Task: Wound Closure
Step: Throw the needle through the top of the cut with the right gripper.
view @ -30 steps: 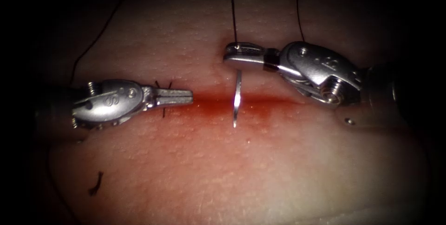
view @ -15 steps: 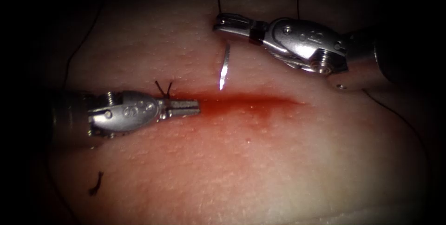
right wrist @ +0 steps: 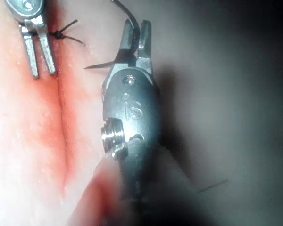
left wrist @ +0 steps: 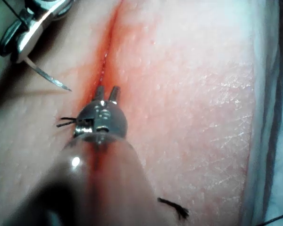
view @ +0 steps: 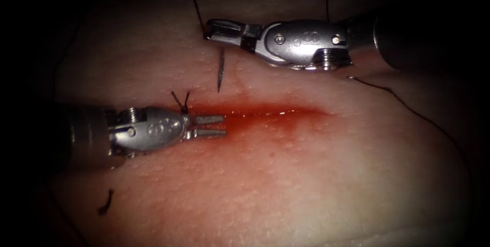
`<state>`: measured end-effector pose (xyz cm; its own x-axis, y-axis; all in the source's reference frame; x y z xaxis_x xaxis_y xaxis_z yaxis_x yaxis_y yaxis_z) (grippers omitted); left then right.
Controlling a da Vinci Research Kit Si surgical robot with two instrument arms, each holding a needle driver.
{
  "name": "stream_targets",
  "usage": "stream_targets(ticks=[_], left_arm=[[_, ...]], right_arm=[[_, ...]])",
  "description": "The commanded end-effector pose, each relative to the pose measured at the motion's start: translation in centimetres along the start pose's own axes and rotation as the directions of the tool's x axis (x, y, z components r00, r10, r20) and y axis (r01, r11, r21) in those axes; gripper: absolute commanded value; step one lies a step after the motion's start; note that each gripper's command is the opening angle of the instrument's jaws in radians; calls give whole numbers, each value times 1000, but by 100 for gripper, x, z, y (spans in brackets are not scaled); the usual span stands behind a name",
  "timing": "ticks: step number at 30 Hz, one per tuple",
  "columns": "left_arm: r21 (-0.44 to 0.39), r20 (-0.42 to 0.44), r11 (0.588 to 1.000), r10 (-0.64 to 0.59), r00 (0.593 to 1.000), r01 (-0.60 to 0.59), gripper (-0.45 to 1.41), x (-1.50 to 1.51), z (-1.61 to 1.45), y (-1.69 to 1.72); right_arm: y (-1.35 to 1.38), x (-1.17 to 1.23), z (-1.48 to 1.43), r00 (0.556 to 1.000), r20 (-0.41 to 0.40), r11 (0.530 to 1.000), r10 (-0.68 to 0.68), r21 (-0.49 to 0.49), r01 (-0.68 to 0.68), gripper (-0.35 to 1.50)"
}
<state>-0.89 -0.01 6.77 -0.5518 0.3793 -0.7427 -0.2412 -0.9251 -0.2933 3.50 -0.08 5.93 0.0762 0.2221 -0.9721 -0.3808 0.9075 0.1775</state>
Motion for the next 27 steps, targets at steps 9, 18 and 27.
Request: stream_targets(ticks=[9, 18, 27], left_arm=[[1, 6, 1000, 0, 1000, 0, -5, 2, 4, 4], [-1, 16, 1000, -1, 1000, 1, -5, 4, 3, 7], [2, 24, 1000, -2, 1000, 2, -3, 7, 1, 13]], right_arm=[[-3, -7, 4, 999, 0, 999, -47, 19, 47, -35], [-1, -7, 0, 997, 5, 996, -82, 20, 82, -35], [-5, -12, -1, 994, 5, 994, -107, 25, 107, -35]])
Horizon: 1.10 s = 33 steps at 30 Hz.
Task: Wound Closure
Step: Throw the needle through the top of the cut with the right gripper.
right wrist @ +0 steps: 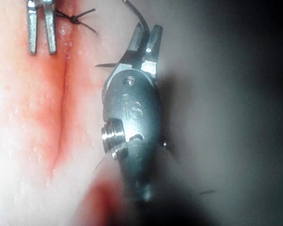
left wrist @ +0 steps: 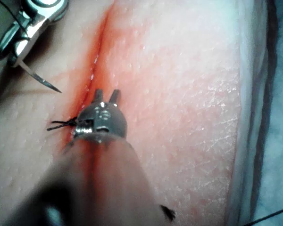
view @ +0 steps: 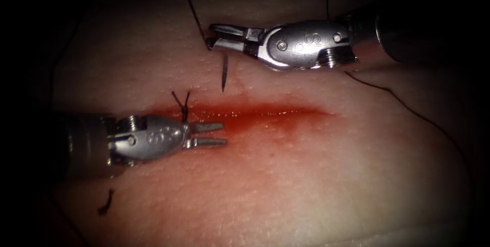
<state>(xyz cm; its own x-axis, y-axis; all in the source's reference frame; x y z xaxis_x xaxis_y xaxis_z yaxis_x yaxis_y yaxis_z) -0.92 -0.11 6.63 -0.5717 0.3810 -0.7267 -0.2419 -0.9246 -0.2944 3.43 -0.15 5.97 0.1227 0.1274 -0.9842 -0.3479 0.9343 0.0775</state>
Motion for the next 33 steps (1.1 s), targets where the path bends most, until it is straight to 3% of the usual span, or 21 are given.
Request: stream_targets(ticks=[1, 9, 11, 25, 33], left_arm=[[2, -1, 1000, -1, 1000, 1, -1, -1, 7, 0], [-1, 3, 1000, -1, 1000, 1, 0, 0, 0, 3], [-6, 5, 1000, 1, 1000, 0, 0, -1, -3, 3], [-31, 85, 999, 16, 996, -14, 0, -18, 1, 12], [-29, 113, 1000, 5, 994, -2, 0, -33, -14, 21]], right_arm=[[-3, -7, 7, 1000, -1, 1000, -3, 3, 3, -35], [-23, -19, 3, 995, -6, 994, -104, 22, 104, -35], [-40, -26, -2, 984, -18, 983, -178, 29, 179, -35], [-83, -44, -17, 966, -67, 966, -250, 50, 254, -35], [-100, -54, -21, 960, -84, 961, -267, 54, 272, -35]])
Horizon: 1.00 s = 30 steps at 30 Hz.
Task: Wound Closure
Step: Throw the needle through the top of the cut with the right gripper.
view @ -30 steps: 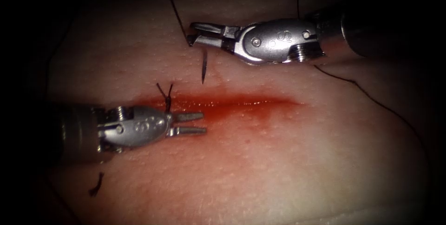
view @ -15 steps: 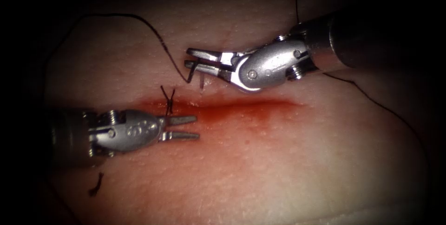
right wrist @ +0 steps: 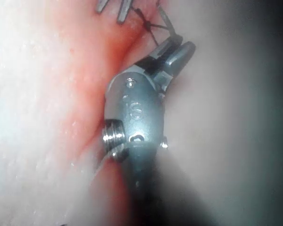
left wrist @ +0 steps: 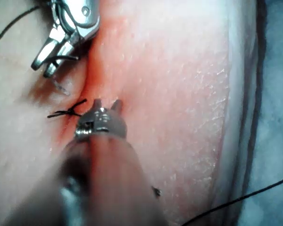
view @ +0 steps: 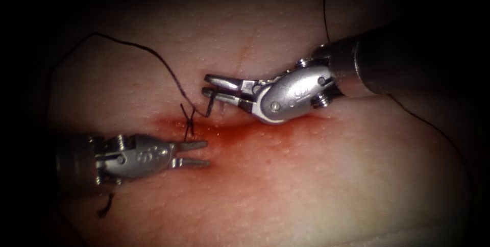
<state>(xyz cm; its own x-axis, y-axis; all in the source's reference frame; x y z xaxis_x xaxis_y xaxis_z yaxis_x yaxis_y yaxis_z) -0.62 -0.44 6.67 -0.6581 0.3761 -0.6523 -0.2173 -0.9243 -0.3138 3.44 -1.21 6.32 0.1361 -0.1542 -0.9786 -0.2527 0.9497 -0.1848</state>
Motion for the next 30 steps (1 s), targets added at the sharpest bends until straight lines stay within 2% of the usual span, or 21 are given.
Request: stream_targets(ticks=[1, 17, 24, 30], left_arm=[[5, 1, 1000, 2, 1000, -2, 0, -1, 6, -1], [18, 9, 1000, -12, 1000, 12, 2, 5, 10, -2], [22, 10, 1000, -15, 1000, 15, 2, 7, 14, -3], [23, 11, 1000, -16, 1000, 16, 4, 7, 16, -5]], right_arm=[[-7, -6, 7, 1000, -9, 1000, -3, 2, 3, -35], [-28, -13, 1, 1000, -11, 999, -25, 33, 25, -35], [-41, -25, -7, 1000, 6, 999, -23, 41, 23, -35], [-42, -28, -15, 1000, 15, 999, -10, 40, 10, -35]])
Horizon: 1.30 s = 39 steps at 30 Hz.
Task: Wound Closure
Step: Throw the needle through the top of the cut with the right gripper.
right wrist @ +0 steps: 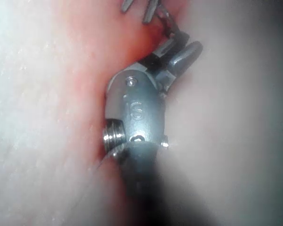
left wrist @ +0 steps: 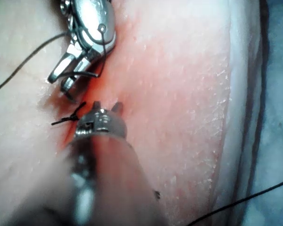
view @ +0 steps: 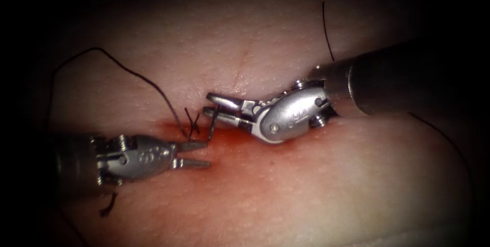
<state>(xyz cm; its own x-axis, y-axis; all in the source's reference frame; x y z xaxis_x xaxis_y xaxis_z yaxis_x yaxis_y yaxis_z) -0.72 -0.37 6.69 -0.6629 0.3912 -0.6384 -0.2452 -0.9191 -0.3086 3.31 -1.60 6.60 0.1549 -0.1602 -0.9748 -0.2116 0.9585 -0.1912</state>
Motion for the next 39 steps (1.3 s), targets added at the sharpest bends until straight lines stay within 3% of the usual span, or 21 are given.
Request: stream_targets(ticks=[1, 29, 39], left_arm=[[0, -1, 1000, 1, 1000, -1, 4, 0, 8, 0], [0, 0, 1000, -2, 1000, 2, 5, 0, 7, -3], [0, 1, 1000, -7, 1000, 7, 7, 3, 8, -5]], right_arm=[[-4, -5, 7, 1000, -1, 1000, 0, 1, 0, -35], [-40, -27, 1, 994, 85, 991, 61, 117, -71, -35], [-34, -26, 2, 992, 95, 992, 84, 91, -93, -35]])
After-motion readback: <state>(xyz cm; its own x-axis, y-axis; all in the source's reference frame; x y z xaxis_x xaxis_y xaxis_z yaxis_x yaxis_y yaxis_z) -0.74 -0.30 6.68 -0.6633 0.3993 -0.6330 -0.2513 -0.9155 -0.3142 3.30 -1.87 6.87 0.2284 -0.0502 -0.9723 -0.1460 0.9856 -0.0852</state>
